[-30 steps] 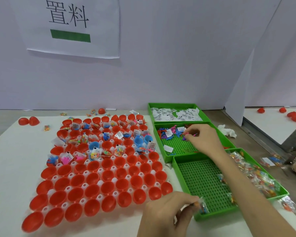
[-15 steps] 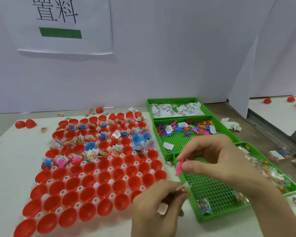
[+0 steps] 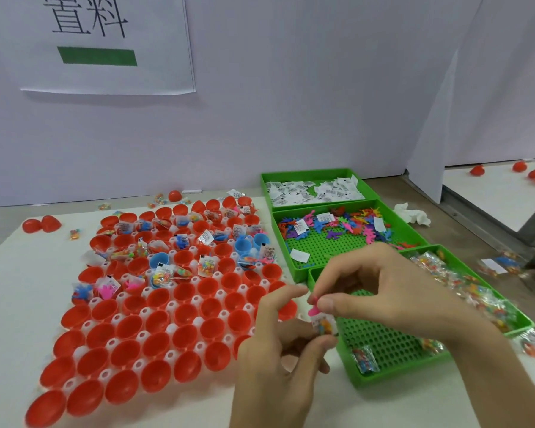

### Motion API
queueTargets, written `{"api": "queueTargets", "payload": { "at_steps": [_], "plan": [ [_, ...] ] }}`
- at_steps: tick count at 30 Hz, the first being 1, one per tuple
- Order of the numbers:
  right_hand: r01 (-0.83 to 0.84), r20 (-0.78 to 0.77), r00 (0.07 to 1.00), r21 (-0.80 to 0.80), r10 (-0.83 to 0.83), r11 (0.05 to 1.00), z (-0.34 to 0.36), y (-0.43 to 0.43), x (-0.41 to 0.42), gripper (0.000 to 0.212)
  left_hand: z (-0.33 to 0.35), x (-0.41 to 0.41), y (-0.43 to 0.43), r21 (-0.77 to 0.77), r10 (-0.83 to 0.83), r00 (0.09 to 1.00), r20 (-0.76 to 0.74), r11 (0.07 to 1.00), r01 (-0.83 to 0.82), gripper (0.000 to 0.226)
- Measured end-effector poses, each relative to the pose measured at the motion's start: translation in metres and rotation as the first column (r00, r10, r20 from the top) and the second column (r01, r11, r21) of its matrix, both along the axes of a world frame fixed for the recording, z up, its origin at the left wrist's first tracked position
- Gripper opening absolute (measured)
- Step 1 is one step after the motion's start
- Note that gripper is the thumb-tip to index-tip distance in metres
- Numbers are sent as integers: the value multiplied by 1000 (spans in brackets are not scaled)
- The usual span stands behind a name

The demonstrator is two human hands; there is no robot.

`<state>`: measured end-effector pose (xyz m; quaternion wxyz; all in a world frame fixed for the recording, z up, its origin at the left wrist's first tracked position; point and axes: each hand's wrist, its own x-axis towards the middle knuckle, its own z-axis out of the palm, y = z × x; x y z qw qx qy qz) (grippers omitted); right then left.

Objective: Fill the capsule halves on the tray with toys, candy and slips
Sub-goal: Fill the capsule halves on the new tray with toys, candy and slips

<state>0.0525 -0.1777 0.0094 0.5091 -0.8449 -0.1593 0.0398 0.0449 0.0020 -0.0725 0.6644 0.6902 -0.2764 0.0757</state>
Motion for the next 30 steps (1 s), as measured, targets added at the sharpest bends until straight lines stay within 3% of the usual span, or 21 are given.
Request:
{"api": "queueTargets", "payload": {
  "at_steps": [11,19,25,30],
  "plan": [
    [-55,-53,997,-28,53,998,3,-3,-3,7,1,3,0,-39,-29,987,-159,999,23,45],
    [-89,-127,988,-29,84,996,2,-8,-2,17,3,0,-1,-27,-43,990,-133,999,39,27],
    [-48,-85,995,122,58,991,1,-10,-1,17,6,3,0,-86,-26,990,-140,996,15,26],
    [-29,-62,997,206,43,978,-1,-5,0,17,9,5,1,-174,-57,989,-139,984,32,12]
  ]
}}
